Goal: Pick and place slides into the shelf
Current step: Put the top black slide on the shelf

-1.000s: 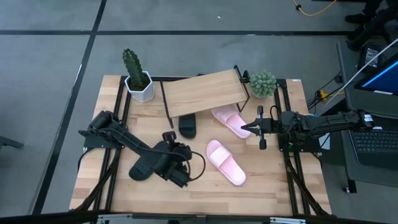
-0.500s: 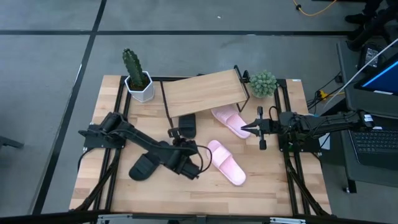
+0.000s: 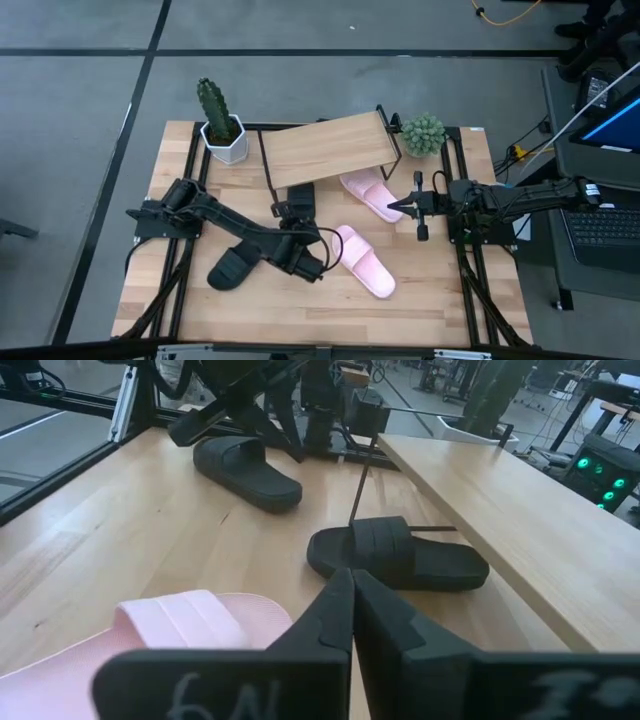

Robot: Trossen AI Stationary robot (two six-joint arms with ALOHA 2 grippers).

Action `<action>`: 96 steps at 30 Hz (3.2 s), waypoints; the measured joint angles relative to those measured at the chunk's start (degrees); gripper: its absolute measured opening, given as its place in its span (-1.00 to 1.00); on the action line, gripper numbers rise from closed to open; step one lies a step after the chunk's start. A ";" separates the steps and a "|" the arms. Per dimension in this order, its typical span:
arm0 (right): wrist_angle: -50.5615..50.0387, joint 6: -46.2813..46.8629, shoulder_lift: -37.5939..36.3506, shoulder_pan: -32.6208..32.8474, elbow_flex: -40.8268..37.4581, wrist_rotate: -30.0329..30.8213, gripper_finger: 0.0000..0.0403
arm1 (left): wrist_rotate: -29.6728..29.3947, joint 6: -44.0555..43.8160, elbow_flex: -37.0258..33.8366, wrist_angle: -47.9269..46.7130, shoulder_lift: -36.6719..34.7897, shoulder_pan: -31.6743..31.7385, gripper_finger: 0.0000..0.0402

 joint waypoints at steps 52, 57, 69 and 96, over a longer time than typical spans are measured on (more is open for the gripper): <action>-0.19 0.07 -0.02 0.00 0.02 -0.04 -0.96 | -13.89 -0.31 -21.22 32.88 -0.40 -0.40 -0.24; -0.28 0.07 -0.02 0.00 0.02 -0.02 -0.94 | -14.29 -0.33 -21.22 32.88 -0.42 -0.92 -0.29; -0.39 0.16 -0.01 0.01 0.04 -0.04 -0.94 | -14.99 -1.98 -21.27 32.80 -4.71 -3.58 -0.33; -0.28 0.22 -0.02 0.02 0.04 -0.02 -0.93 | -3.17 18.42 -39.17 60.94 -14.32 4.80 -0.33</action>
